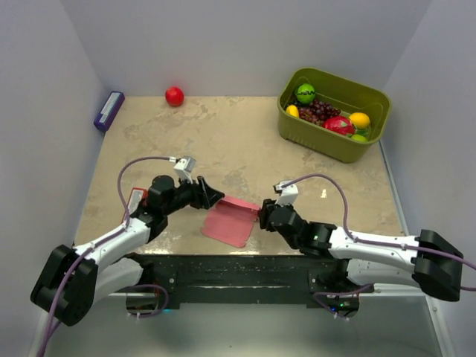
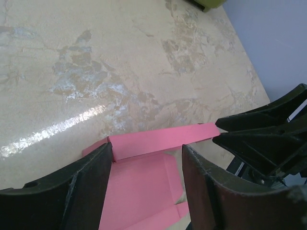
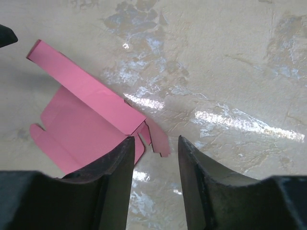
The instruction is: Fold the paper box
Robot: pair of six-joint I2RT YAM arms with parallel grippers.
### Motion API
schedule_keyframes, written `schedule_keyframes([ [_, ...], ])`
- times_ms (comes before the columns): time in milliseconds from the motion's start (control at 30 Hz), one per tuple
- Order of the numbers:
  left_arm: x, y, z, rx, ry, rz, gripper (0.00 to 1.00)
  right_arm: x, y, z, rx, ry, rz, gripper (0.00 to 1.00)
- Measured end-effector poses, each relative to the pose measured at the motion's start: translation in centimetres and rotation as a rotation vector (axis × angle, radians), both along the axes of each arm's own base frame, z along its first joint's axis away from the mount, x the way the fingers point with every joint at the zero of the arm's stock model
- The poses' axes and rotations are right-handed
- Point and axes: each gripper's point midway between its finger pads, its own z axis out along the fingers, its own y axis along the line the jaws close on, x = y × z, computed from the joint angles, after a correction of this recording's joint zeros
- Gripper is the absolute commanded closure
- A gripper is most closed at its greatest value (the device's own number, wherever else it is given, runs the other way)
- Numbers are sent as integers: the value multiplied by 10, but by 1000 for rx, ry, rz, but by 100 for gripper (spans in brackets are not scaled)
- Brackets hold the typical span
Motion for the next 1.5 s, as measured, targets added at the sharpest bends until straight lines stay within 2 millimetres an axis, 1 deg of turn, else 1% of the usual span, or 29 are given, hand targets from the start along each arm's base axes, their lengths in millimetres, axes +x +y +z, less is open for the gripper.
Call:
schedule_keyframes([
  [33,0,2,3,-2,-4,14,35,-1,-2,5,10,-5,1,44],
  [133,2,9,7,3,-11,61,35,-4,-7,24,66,-21,-3,39],
  [267,4,14,-5,33,32,102,37,-9,-7,45,136,-5,-6,41],
  [333,5,15,-13,47,54,108,38,-9,2,59,170,15,-4,41],
  [367,5,16,-17,55,66,111,39,-8,9,68,184,25,-5,43],
  [433,5,16,-22,63,82,112,40,-5,20,80,198,41,-3,44],
  [500,5,16,-26,65,94,114,42,0,34,89,201,57,-3,45],
  [533,5,15,-27,65,98,114,43,3,40,90,199,64,-5,45],
  [567,6,15,-28,66,99,114,44,4,43,89,193,73,-5,46],
  [633,7,15,-29,64,102,115,46,7,46,77,165,103,-9,46],
  [767,9,13,-27,50,98,118,48,12,43,54,112,155,-28,47],
  [900,13,11,-23,34,78,117,50,15,42,40,87,188,-37,48],
  [1033,14,9,-27,37,84,114,54,17,41,33,76,205,-45,48],
  [1233,14,8,-28,33,80,110,58,22,39,30,83,219,-54,48],
  [1500,14,6,-29,27,78,98,62,23,44,21,102,250,-47,48],
])
